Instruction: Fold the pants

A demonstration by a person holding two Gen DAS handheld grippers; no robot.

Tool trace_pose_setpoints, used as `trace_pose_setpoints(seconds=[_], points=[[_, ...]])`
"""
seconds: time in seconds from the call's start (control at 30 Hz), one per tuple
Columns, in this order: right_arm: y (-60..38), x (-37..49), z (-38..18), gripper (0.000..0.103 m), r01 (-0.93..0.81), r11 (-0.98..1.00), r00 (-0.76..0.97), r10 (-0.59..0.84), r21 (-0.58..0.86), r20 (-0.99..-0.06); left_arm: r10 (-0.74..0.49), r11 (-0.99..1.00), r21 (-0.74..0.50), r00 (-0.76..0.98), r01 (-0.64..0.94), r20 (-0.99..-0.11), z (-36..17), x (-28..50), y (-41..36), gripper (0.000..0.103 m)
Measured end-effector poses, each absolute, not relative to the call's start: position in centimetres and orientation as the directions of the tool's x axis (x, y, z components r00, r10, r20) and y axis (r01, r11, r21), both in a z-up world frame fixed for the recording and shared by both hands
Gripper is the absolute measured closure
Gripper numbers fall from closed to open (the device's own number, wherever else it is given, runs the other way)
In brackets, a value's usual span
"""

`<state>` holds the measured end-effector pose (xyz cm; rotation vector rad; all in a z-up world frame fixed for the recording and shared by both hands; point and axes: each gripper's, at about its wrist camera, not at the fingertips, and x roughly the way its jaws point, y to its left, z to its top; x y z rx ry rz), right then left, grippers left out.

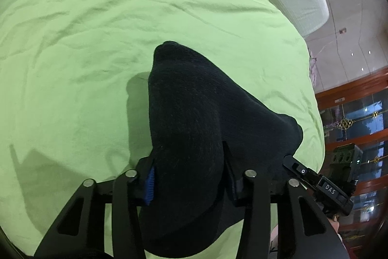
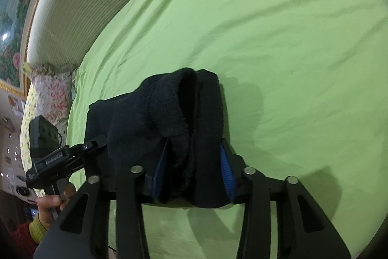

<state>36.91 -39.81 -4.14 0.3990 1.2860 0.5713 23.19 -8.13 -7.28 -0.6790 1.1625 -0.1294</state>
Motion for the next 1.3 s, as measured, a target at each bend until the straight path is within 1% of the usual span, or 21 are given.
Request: trace_pose_setpoints(seconds=[0.1, 0.27, 0.57, 0.8, 0.93, 1.3], points=[[-39.8, 36.8, -3.4, 0.068, -0.192, 0.776, 0.186, 0.63, 0.6, -0.754, -0.442, 0.78, -0.573, 0.428, -0.25, -0.788, -6.7, 22.9, -7.9, 0.063], [-38.9, 37.1, -1.7, 0.07, -0.229, 0.752, 0.193, 0.657, 0.618, -0.728, -0.457, 0.76, -0.605, 0.466, -0.239, -0.758, -4.9, 22.2, -7.3, 0.065], [-33.8, 38.3, 0.5, 0.07, -0.34, 0.699, 0.16, 0.702, 0.628, -0.694, -0.39, 0.739, -0.609, 0.553, -0.289, -0.736, -1.6, 20.8, -3.2, 0.065], [-29.5, 39.6, 0.8, 0.07, -0.396, 0.669, 0.118, 0.716, 0.629, -0.688, -0.317, 0.743, -0.579, 0.586, -0.335, -0.746, 0.1, 20.2, 0.1, 0.064], [-27.4, 40.5, 0.7, 0.07, -0.428, 0.654, 0.094, 0.718, 0.623, -0.689, -0.281, 0.735, -0.569, 0.598, -0.368, -0.75, 0.5, 20.3, 2.3, 0.065], [-21.1, 43.3, 0.1, 0.07, -0.499, 0.623, 0.05, 0.715, 0.603, -0.697, -0.203, 0.711, -0.546, 0.613, -0.444, -0.763, -0.8, 20.8, 8.4, 0.064]])
